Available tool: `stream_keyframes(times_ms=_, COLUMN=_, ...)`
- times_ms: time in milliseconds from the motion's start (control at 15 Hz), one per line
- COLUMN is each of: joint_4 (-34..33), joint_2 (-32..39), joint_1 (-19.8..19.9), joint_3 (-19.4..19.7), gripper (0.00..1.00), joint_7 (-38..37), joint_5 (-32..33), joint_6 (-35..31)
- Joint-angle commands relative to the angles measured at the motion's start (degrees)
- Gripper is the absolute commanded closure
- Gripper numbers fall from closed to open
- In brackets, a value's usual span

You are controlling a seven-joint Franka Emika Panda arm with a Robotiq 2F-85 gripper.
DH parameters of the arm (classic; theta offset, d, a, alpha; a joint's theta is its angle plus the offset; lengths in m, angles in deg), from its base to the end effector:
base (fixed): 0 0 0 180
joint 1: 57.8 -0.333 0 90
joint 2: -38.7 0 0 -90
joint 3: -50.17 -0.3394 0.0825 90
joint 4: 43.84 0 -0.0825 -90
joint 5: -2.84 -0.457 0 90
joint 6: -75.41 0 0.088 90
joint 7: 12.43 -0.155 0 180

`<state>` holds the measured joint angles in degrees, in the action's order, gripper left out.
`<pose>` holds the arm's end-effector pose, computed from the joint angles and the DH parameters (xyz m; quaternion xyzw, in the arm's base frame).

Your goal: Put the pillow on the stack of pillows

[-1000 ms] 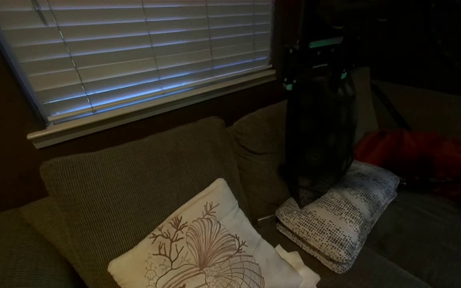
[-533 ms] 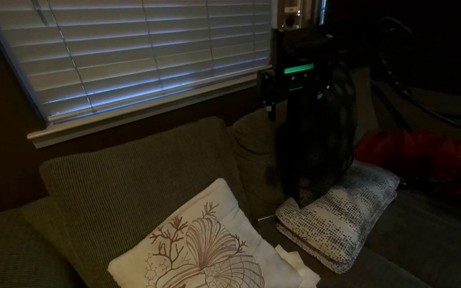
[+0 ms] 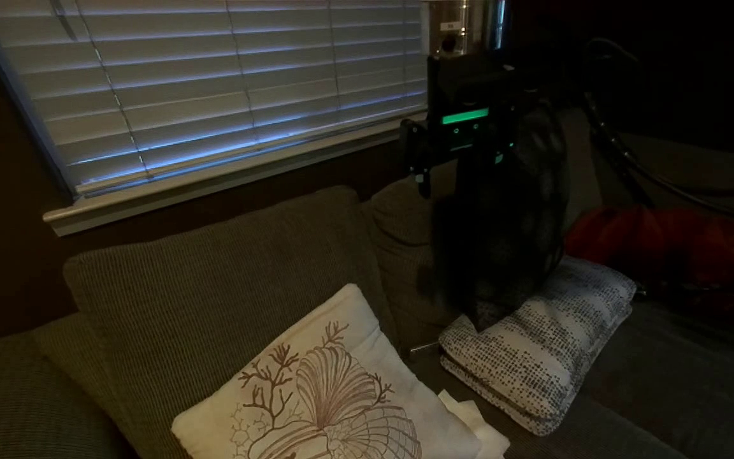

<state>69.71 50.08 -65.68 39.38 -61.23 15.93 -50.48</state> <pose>0.6325 0.1946 0.3052 0.9775 -0.1969 0.0507 0.0559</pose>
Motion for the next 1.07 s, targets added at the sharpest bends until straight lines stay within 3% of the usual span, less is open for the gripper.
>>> stream_keyframes(times_ms=0, joint_4=-0.19, joint_2=0.75, joint_1=-1.90, joint_3=2.07, gripper=0.00, joint_7=0.44, joint_5=-0.82, joint_6=-0.77)
stream_keyframes(times_ms=400, joint_4=-5.14, joint_2=10.08, joint_1=-4.89, joint_3=3.63, gripper=0.00, joint_7=-2.57, joint_5=0.00, joint_6=-2.43)
stream_keyframes(times_ms=733, joint_4=-10.38, joint_2=19.22, joint_1=-9.32, joint_3=8.60, gripper=0.00, joint_7=-7.97, joint_5=2.88, joint_6=-12.93)
stream_keyframes(times_ms=1000, joint_4=-15.96, joint_2=26.00, joint_1=-12.38, joint_3=12.69, gripper=0.00, joint_7=-11.11, joint_5=1.63, joint_6=-20.77)
